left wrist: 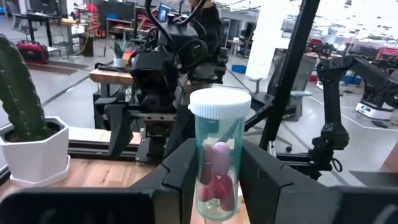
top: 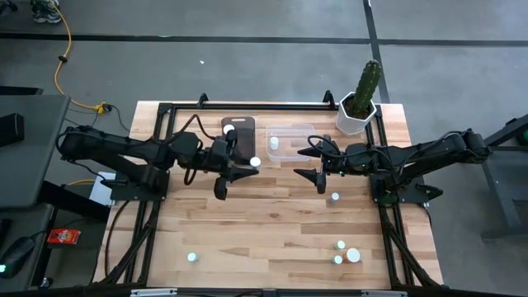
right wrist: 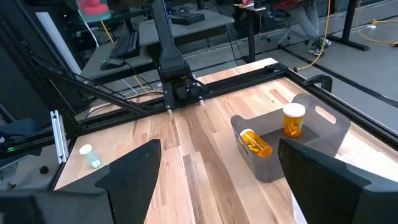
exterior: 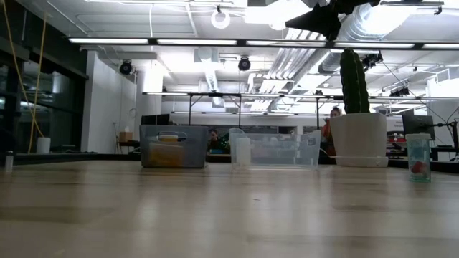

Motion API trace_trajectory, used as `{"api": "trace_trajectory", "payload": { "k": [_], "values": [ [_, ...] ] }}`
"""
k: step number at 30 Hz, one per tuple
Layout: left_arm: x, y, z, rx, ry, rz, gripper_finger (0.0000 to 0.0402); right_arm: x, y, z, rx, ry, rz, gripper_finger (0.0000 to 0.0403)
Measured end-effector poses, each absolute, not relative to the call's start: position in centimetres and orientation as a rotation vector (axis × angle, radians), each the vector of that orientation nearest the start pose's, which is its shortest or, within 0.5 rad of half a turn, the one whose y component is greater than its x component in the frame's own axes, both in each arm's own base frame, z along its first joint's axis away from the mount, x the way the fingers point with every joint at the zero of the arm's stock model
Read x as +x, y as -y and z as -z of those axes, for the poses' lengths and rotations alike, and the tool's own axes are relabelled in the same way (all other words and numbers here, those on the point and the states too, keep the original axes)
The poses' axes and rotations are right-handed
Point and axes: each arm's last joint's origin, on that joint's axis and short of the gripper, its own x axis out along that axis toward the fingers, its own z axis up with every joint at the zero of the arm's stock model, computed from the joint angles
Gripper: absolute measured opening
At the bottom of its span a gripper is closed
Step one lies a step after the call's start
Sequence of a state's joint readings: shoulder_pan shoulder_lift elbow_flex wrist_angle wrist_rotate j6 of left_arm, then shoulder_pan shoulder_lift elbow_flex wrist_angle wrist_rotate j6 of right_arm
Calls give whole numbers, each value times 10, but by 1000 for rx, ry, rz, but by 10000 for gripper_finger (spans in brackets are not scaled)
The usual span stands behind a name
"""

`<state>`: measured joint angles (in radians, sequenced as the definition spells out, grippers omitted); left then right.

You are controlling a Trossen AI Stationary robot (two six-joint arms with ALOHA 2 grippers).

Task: Pick and place medicine bottles into bin by pill shape (circle, oval)
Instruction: Put the bottom green capsule bottle into the black bin

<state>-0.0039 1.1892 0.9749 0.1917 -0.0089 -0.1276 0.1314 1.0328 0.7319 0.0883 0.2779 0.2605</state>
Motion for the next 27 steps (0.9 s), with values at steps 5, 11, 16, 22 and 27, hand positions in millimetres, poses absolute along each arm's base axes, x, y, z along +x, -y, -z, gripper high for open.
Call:
{"api": "trace_trajectory", "payload": {
  "k": [5,11,16,22,27],
  "values": [
    [268,-1,-354,-109,-20,-61,90,229,-22,-295,216,-188,172,317],
    [267,-15,-345,-55,-111,-249,90,229,-22,-295,207,-189,172,317],
    [259,-56,-332,-115,-232,-371,90,229,-22,-295,208,-189,172,317],
    [243,-112,-296,-270,-514,-488,90,229,-22,-295,208,-189,172,317],
    [247,-141,-254,-316,-749,-541,90,229,-21,-295,205,-185,199,317]
  ]
}}
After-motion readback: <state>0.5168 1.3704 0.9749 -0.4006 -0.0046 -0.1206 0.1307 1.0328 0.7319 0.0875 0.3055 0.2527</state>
